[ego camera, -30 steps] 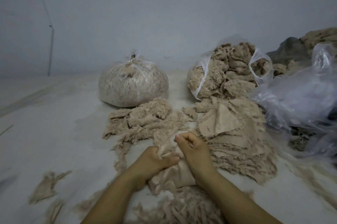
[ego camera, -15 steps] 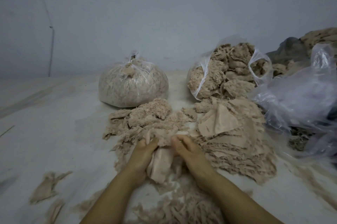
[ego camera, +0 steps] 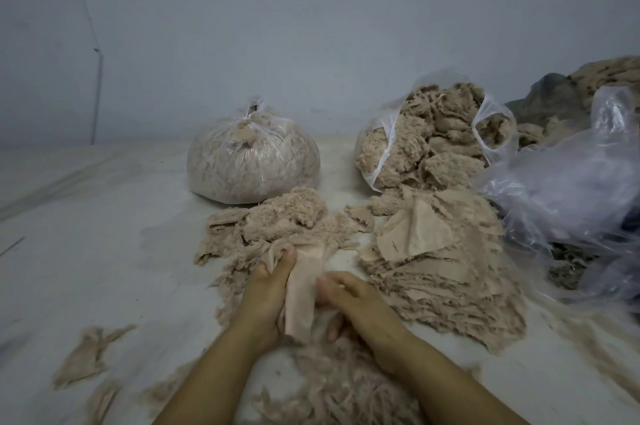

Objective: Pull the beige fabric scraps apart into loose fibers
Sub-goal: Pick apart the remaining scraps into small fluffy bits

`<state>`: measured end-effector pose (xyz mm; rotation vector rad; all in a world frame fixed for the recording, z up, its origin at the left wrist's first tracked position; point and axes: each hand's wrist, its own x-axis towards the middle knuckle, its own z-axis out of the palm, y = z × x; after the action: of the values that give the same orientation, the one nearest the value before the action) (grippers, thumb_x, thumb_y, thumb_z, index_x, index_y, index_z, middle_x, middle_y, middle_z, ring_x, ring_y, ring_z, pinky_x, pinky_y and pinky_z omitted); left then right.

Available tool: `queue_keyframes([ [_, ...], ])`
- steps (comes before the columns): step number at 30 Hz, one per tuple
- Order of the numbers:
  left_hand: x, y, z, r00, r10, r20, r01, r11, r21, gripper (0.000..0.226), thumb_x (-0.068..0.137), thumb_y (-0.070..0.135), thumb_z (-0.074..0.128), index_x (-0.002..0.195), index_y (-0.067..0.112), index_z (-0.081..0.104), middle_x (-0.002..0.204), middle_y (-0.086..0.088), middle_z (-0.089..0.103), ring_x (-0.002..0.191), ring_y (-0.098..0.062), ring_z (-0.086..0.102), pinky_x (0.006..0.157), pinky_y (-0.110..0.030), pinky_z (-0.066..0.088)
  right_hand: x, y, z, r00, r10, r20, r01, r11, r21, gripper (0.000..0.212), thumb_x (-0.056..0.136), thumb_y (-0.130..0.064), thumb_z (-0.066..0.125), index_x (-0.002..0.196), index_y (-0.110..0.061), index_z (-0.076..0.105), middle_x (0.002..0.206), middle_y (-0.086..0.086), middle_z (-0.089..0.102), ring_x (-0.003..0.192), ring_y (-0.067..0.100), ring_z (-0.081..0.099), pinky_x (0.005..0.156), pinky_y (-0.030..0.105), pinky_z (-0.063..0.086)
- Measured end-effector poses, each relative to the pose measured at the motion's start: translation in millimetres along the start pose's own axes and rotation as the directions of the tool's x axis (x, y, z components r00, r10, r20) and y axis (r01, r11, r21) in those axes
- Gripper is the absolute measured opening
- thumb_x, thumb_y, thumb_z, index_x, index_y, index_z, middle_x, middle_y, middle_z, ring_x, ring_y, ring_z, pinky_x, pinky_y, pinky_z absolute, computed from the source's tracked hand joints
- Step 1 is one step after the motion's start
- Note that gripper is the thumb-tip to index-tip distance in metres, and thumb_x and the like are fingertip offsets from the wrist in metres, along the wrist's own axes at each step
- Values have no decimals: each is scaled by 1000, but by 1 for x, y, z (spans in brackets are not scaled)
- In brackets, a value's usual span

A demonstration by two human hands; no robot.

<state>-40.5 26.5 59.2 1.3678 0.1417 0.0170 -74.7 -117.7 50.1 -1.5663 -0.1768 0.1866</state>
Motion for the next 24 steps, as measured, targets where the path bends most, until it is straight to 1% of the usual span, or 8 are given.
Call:
queue_keyframes([
  [3,6,-1,-2,987,45,-151,-39,998,44,33,92,37,57,89,4,62,77,-15,70,69,-27,68,60,-37,56,-3,1,9,982,23,188,-24,1000,-1,5,85,-19,72,82,-19,69,59,0,67,35,7,52,37,16,39],
  [6,15,0,-10,958,73,-278,-68,997,25,36,96,35,51,101,0,58,92,-21,65,84,-33,65,79,-47,55,0,3,4,988,53,144,-49,998,-29,31,84,-10,72,55,-20,67,52,0,63,34,6,49,37,16,38],
  [10,20,3,-21,930,76,-360,-116,989,-90,26,99,30,45,86,10,55,78,-13,61,62,-25,58,50,-30,50,-3,4,-5,980,66,187,-43,991,-126,14,81,-12,76,67,-12,71,56,3,65,38,7,52,43,19,42],
  [12,21,6,-22,924,81,-373,-120,989,-83,26,99,31,46,86,10,54,76,-13,59,59,-24,55,48,-29,45,-3,6,-5,977,74,200,-38,983,-179,12,79,-18,78,71,-11,73,61,5,67,41,9,54,46,21,44],
  [15,13,4,-18,956,138,-260,-121,989,81,34,96,37,51,83,7,60,77,-16,65,65,-26,61,57,-31,47,-1,-2,-2,998,26,51,-17,985,-173,37,68,-53,75,83,-19,74,80,3,73,49,12,59,51,25,45],
  [17,3,0,-8,981,194,-28,-185,963,197,36,93,38,54,81,7,65,76,-15,70,67,-29,65,59,-33,50,2,-3,0,996,-35,-81,16,976,-216,54,60,-68,66,98,-29,67,93,-7,70,71,7,64,62,20,48],
  [20,-8,-5,5,929,227,291,-305,916,259,27,92,34,52,85,13,68,76,1,73,71,-12,68,61,-19,50,7,-1,1,968,-155,-198,123,979,-164,35,72,-49,73,88,-21,62,79,-9,61,72,8,57,64,18,44],
  [24,-5,-5,7,925,246,288,-353,837,418,25,95,35,49,93,18,66,84,5,70,76,-7,65,64,-15,47,15,4,0,892,-216,-398,224,974,-28,37,92,-20,62,79,11,46,66,12,47,63,21,42,58,32,35],
])
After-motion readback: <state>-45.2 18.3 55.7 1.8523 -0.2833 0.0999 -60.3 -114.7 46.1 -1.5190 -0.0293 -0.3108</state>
